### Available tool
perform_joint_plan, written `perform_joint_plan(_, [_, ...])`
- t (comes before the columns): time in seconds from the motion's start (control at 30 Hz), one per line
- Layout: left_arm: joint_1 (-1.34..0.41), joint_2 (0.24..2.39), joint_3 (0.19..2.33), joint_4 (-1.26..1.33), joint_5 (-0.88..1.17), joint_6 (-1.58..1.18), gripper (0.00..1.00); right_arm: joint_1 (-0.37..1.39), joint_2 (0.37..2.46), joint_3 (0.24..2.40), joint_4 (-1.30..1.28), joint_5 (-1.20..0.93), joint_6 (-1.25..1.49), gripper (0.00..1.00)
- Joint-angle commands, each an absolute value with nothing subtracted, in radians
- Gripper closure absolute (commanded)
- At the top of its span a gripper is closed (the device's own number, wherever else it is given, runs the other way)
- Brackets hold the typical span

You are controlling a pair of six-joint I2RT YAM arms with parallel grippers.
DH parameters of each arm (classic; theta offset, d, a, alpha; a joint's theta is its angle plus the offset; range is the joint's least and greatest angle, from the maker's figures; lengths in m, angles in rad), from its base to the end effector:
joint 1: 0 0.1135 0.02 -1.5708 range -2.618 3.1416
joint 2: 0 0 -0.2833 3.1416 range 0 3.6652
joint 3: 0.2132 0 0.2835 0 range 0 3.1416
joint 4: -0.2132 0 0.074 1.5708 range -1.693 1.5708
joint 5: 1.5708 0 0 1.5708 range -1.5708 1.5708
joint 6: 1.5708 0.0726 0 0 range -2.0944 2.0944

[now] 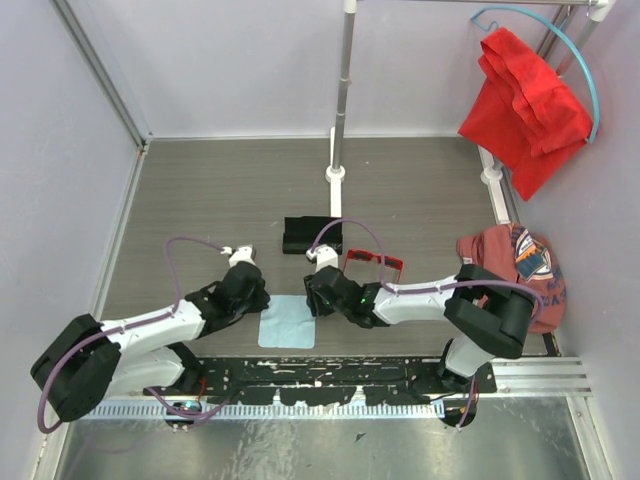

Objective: Organize the sunglasses
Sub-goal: Fold the glasses cleaning cloth at the center of the board.

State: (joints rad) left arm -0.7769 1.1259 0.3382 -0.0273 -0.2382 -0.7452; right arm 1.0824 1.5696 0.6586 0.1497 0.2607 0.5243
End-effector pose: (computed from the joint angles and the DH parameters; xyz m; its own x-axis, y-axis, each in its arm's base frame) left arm 0.1797 -0.1527 0.1100 -0.7651 -0.1719 -0.6205 0.0640 0.9386 -0.3389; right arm 0.1766 0.2926 0.1152 -0.6635 -0.2179 -0.7157 -0.5008 0.8401 0.2085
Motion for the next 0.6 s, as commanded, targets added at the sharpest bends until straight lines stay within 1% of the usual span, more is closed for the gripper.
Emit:
perform_joint_plan(0.0, [-0.78, 1.112, 0.323, -0.016, -0.249, -0.747, 1.0, 1.074, 1.585, 0.697, 0.182, 0.264, 0.54, 0.59])
perform_joint_plan(0.33, [-0.78, 1.103, 0.321, -0.02, -0.252, -0.746, 1.0, 1.071, 1.621, 0.703, 0.19, 0.235, 0.546, 0.64])
perform_joint_plan(0.57, [-0.779, 1.097, 0.317, -0.023, -0.255, -0.747, 1.0, 1.072, 1.63, 0.693, 0.192, 0.231, 0.558, 0.73])
